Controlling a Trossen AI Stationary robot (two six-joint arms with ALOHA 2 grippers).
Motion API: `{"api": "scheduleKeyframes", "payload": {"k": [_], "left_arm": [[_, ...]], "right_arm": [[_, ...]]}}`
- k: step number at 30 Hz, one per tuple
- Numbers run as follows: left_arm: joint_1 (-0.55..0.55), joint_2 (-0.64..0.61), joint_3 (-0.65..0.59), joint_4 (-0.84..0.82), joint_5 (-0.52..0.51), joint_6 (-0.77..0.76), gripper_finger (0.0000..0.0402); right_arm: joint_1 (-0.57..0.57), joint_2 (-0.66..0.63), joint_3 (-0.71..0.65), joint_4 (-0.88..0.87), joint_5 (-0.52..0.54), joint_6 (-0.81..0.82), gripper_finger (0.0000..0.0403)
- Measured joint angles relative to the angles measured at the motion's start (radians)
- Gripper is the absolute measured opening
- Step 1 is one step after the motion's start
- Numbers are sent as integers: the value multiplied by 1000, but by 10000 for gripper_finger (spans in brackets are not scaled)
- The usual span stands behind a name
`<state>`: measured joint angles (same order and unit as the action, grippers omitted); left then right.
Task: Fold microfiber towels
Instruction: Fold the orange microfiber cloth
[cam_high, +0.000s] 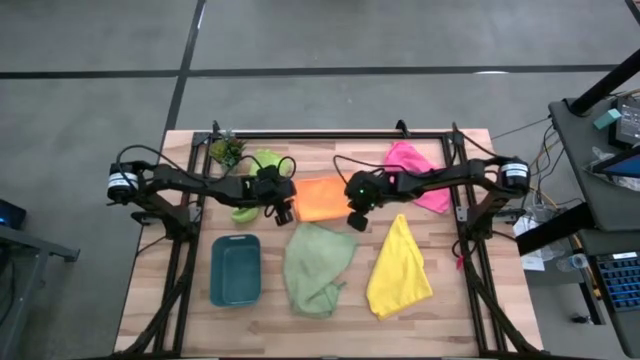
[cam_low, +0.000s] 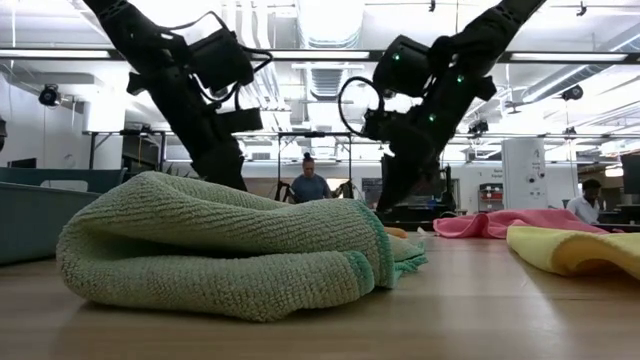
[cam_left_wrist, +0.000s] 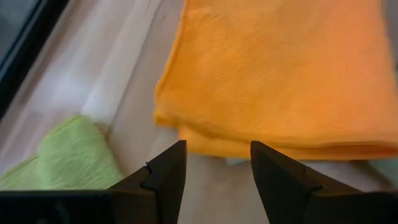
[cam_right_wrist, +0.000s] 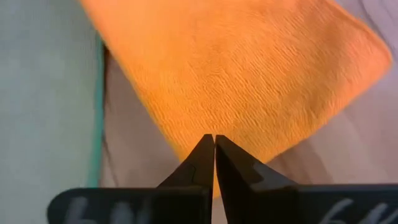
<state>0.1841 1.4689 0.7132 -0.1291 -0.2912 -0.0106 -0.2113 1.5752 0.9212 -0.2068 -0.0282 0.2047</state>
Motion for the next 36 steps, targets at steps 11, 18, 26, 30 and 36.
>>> {"api": "scheduleKeyframes", "payload": {"k": [11, 18, 26, 30, 36], "left_arm": [[0, 92, -2, 191, 54, -8, 164], [0, 179, -3, 205, 54, -10, 164], [0, 220, 0, 219, 50, -42, 164], [0, 217, 0, 217, 50, -61, 163], [0, 213, 0, 213, 50, -61, 164]], "right_arm": [[-131, 14, 3, -9, -73, 258, 117], [-155, 87, 1, 30, -77, 310, 215], [-155, 158, 4, 186, -142, 332, 261], [-154, 163, 1, 241, -183, 352, 240], [-159, 163, 1, 241, -182, 363, 136]]}}
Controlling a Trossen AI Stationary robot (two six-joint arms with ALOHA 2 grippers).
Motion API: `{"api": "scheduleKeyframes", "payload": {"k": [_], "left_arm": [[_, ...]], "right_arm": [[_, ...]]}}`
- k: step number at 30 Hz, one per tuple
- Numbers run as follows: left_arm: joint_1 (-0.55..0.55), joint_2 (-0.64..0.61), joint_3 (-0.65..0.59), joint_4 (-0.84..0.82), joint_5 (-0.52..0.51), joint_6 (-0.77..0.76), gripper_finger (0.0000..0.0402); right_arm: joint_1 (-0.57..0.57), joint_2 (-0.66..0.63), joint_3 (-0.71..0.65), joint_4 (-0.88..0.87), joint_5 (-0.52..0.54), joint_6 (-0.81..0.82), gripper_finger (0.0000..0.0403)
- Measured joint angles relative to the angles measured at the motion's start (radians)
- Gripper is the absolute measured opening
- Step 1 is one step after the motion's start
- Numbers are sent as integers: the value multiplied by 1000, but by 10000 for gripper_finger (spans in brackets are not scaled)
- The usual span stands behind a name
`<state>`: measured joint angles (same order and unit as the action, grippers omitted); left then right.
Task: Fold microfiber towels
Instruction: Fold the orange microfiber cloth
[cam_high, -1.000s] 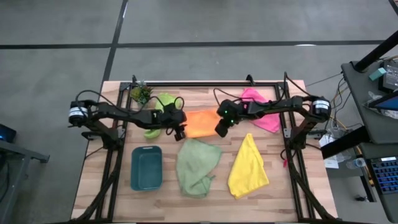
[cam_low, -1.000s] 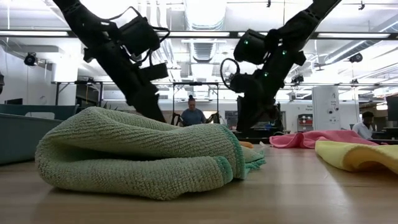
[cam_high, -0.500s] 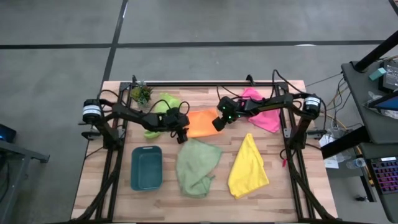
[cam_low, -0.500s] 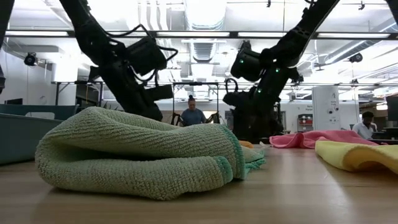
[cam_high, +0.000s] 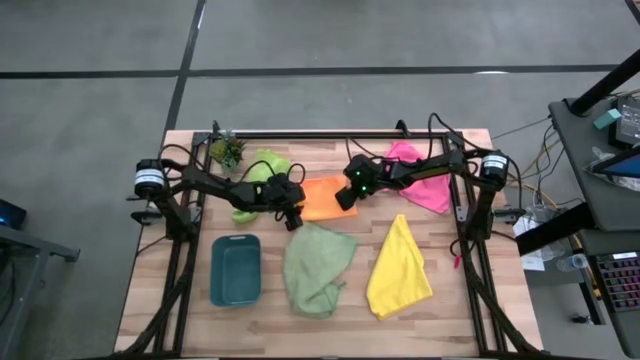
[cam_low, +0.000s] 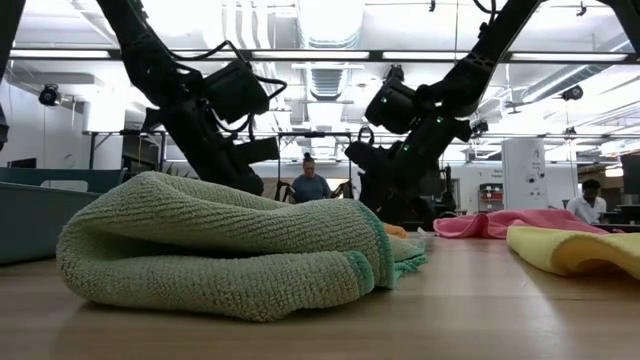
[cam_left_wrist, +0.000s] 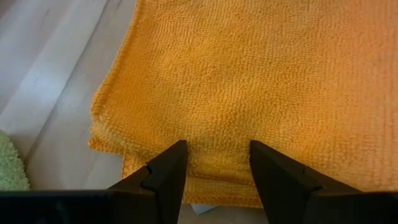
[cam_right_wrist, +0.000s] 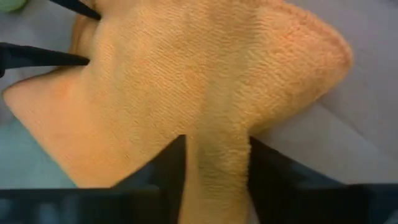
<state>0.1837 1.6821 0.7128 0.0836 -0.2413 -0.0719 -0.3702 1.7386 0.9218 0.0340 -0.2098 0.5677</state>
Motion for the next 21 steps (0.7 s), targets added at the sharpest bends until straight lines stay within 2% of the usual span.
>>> {"api": "scheduleKeyframes", "payload": {"k": [4, 6, 9, 13, 21], "left_arm": [[0, -33, -2, -57, 2, 1, 164], [0, -60, -2, -96, -5, 1, 164], [0, -109, -3, -160, -34, 2, 164], [0, -136, -8, -159, -40, 7, 164], [0, -63, -42, 69, 3, 9, 164]], "right_arm": [[0, -14, 0, -17, -1, -29, 46], [-2, -30, 0, -39, -4, -48, 20], [-15, -59, 0, -86, 3, -64, 16], [-36, -106, 0, -135, 5, -71, 14], [-50, -147, 70, -320, 115, -79, 13]]}}
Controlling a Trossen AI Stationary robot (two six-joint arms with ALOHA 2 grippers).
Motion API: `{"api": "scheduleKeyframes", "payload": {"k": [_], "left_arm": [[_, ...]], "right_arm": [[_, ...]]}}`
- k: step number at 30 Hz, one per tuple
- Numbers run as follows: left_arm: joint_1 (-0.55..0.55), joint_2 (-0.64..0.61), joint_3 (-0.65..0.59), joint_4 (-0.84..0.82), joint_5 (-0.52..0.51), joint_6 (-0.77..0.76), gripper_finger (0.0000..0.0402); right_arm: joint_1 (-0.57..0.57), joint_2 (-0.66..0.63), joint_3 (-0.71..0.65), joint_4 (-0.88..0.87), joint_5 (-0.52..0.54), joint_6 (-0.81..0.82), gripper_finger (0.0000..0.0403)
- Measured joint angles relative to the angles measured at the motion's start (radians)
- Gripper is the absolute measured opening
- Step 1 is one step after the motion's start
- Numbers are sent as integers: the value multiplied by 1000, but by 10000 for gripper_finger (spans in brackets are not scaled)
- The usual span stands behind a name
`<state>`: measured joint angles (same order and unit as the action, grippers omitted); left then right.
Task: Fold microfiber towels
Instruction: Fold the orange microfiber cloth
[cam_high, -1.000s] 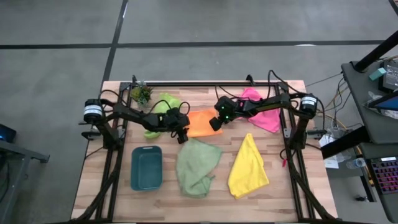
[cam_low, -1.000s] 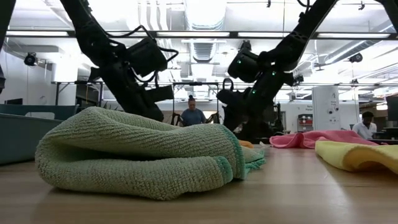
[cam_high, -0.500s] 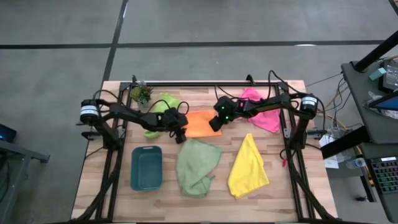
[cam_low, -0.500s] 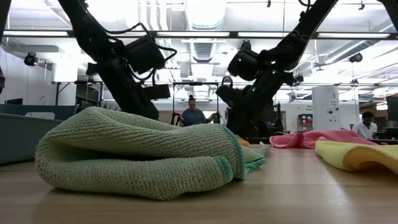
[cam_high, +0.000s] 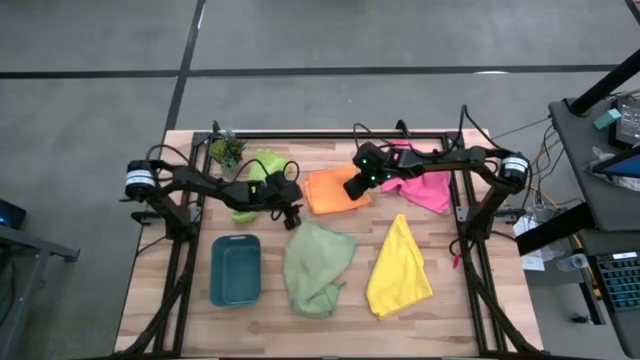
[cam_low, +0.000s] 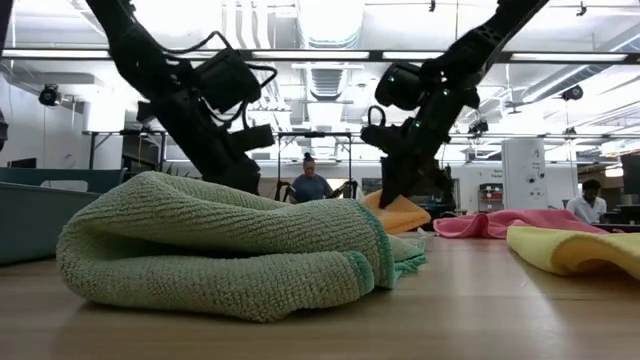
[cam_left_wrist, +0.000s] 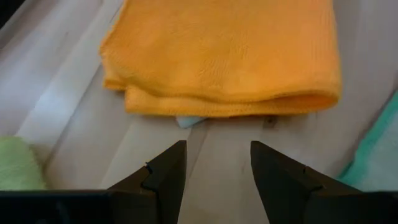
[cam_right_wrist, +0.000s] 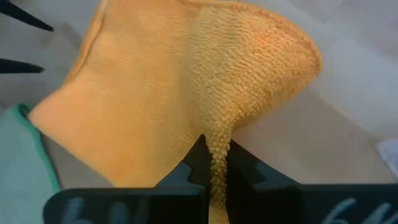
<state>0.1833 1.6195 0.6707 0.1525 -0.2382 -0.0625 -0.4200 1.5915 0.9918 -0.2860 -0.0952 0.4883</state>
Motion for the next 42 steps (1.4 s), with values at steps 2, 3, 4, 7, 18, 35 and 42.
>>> {"api": "scheduleKeyframes", "payload": {"k": [2, 3, 4, 7, 18, 35, 42], "left_arm": [[4, 24, -13, 65, 2, 0, 164], [5, 39, -18, 101, 2, 0, 164], [6, 55, -19, 142, 2, 0, 164], [8, 104, -16, 219, 2, 0, 164], [12, 213, 18, 311, 1, 13, 164], [13, 190, 10, 307, 3, 17, 164], [13, 190, 10, 308, 3, 17, 164]], "right_arm": [[4, 11, 30, -16, 1, -3, 13], [7, 16, 46, -21, 1, -3, 13], [9, 25, 61, -30, 3, -5, 13], [14, 53, 109, -53, 17, -6, 13], [32, 180, 263, -62, 17, -29, 13], [86, 294, 373, -23, 21, -30, 14], [91, 294, 373, -16, 54, -28, 77]]}}
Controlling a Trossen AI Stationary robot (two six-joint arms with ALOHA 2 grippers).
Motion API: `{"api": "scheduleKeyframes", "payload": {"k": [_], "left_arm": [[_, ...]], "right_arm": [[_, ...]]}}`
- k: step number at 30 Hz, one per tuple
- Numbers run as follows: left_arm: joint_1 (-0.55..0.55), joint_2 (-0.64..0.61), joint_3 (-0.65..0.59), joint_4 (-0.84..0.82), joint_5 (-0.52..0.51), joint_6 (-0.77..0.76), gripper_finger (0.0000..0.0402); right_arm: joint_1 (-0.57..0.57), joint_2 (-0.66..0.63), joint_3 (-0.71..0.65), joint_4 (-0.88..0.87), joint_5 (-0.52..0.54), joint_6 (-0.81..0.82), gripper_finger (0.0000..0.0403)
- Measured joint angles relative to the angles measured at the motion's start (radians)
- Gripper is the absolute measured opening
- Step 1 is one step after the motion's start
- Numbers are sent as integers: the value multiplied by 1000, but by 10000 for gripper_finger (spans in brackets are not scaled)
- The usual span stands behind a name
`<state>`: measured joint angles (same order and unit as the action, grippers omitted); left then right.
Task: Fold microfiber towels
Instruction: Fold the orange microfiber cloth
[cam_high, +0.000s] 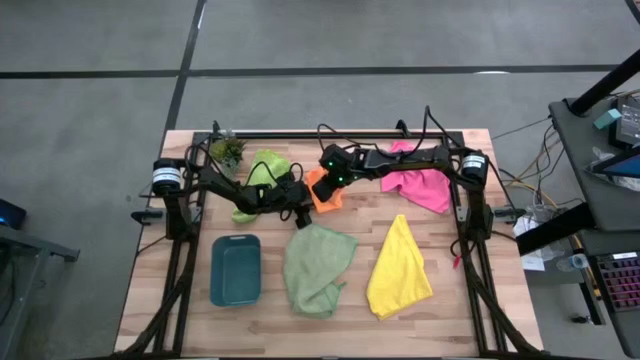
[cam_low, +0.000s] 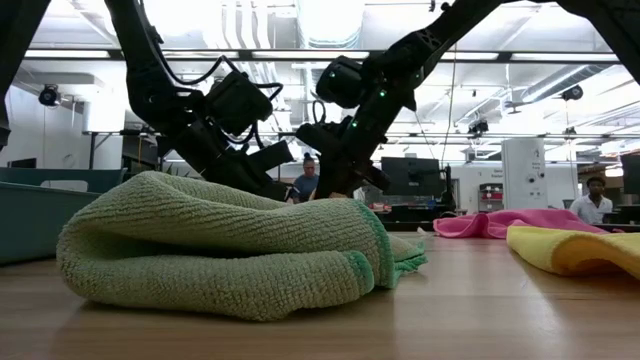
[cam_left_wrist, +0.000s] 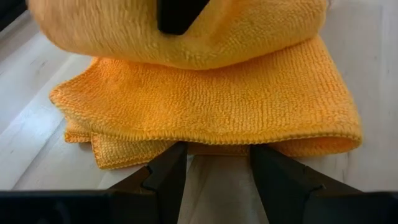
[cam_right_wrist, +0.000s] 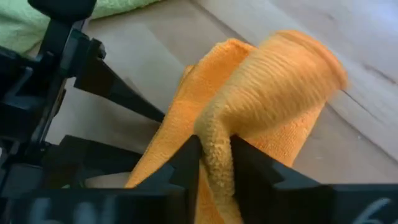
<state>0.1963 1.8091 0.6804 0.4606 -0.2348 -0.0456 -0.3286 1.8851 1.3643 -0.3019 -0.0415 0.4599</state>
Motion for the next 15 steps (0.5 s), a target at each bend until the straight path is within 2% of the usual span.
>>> {"api": "scheduleKeyframes", "payload": {"k": [8, 15], "left_arm": [[0, -2, 0, 0, 0, -1, 164], [0, -4, 0, 0, 0, -2, 164]], "right_arm": [[23, -1, 4, 46, -50, -3, 176], [55, -2, 23, 56, -63, -1, 207]]}}
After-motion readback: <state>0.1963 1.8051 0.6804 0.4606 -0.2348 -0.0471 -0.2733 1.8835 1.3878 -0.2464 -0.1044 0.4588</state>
